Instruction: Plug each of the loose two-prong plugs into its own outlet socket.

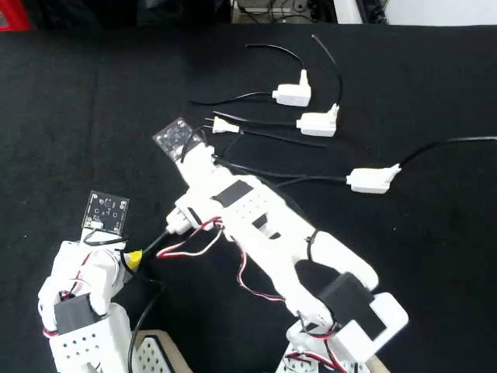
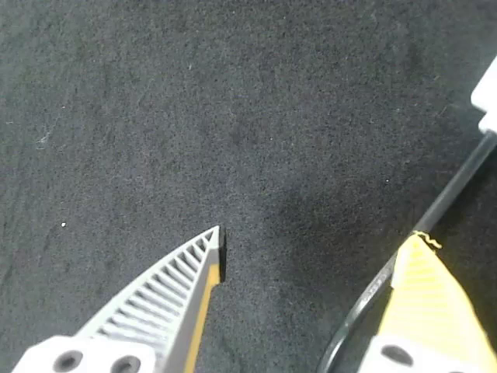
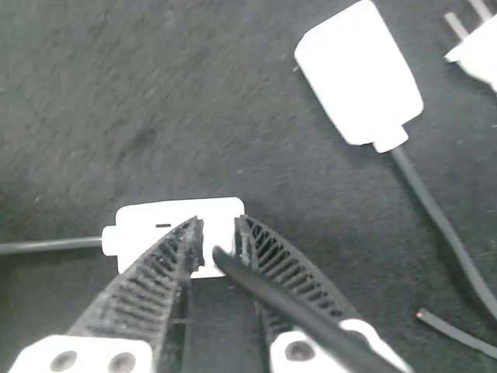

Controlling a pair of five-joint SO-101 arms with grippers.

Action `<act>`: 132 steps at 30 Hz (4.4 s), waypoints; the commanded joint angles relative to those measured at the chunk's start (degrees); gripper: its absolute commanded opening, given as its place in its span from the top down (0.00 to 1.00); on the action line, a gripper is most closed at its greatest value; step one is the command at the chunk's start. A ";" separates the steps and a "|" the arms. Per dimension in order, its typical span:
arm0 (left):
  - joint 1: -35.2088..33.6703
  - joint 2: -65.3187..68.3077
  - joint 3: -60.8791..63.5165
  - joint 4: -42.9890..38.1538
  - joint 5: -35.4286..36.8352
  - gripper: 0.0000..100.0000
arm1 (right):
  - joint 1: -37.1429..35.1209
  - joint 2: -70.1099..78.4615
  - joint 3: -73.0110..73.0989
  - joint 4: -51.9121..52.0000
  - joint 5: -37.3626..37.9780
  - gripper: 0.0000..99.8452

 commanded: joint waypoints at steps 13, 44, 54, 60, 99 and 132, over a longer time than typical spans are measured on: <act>0.31 -0.26 -0.04 -0.26 -0.35 0.65 | 2.20 1.71 -4.53 11.52 2.46 0.99; 0.66 -0.26 0.13 -0.26 -0.35 0.65 | 64.62 -6.81 9.71 -0.26 36.57 0.85; 0.48 -0.35 -0.57 -0.62 2.46 0.65 | 52.40 -22.02 -7.52 30.59 21.63 0.70; 0.84 0.18 -2.68 -7.47 17.76 0.65 | 46.24 -31.78 -28.09 54.59 13.80 0.93; 27.30 147.16 -137.01 14.77 84.84 0.65 | 35.60 -26.33 5.23 16.00 -0.44 0.95; 25.36 163.69 -158.81 30.95 59.96 0.97 | 37.01 -26.42 5.05 16.00 -0.18 0.95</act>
